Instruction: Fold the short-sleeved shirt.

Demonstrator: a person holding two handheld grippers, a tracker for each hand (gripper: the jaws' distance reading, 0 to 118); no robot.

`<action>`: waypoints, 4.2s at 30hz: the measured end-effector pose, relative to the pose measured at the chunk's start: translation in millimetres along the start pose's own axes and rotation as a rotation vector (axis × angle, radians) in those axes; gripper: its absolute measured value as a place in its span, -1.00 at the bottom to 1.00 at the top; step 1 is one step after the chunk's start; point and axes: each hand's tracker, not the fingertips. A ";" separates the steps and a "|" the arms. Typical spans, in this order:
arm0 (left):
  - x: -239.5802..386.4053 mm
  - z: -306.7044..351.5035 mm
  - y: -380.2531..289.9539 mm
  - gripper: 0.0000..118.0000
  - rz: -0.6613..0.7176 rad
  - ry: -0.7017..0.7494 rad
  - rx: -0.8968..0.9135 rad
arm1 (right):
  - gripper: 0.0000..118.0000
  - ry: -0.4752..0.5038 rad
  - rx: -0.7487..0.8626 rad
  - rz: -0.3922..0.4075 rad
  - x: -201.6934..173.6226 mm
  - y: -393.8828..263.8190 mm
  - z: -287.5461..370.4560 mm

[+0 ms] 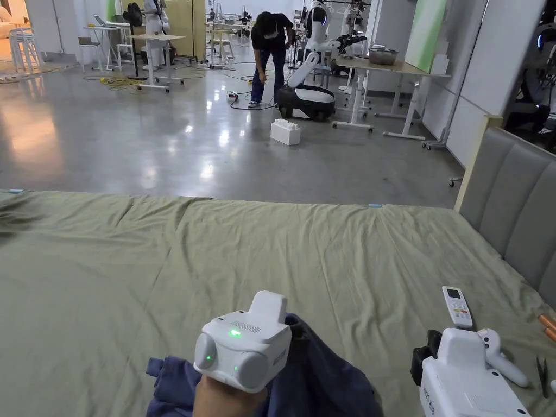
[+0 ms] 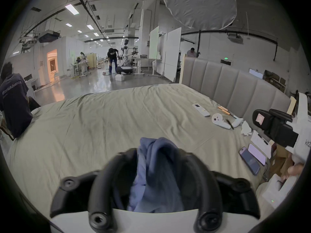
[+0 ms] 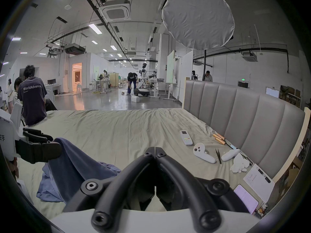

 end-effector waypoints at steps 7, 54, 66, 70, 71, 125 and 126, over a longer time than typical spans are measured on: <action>-49.2 41.7 0.5 0.31 0.104 0.104 0.107 | -0.99 0.036 0.021 -0.003 -14.2 11.6 2.8; -129.6 23.5 -157.9 -0.32 0.366 0.368 -0.516 | -0.99 0.120 -0.020 0.047 -54.3 -14.1 -17.2; -136.3 42.8 -151.0 -0.93 0.380 0.247 -0.432 | -0.64 0.148 -0.214 0.012 -30.4 -43.3 -47.0; -136.0 62.5 -138.3 -0.93 0.334 0.231 -0.359 | 0.19 0.196 -0.418 0.009 -26.3 -63.9 -71.6; -135.9 66.7 -134.2 -0.93 0.341 0.219 -0.339 | 0.19 0.218 -0.476 0.005 -26.9 -71.0 -78.4; -224.4 181.9 182.0 -0.93 0.189 0.364 0.261 | -0.92 0.173 0.179 0.055 -11.2 263.8 -40.6; -225.6 181.6 190.2 -0.93 0.189 0.367 0.269 | -0.92 0.169 0.204 0.067 -14.8 271.6 -38.5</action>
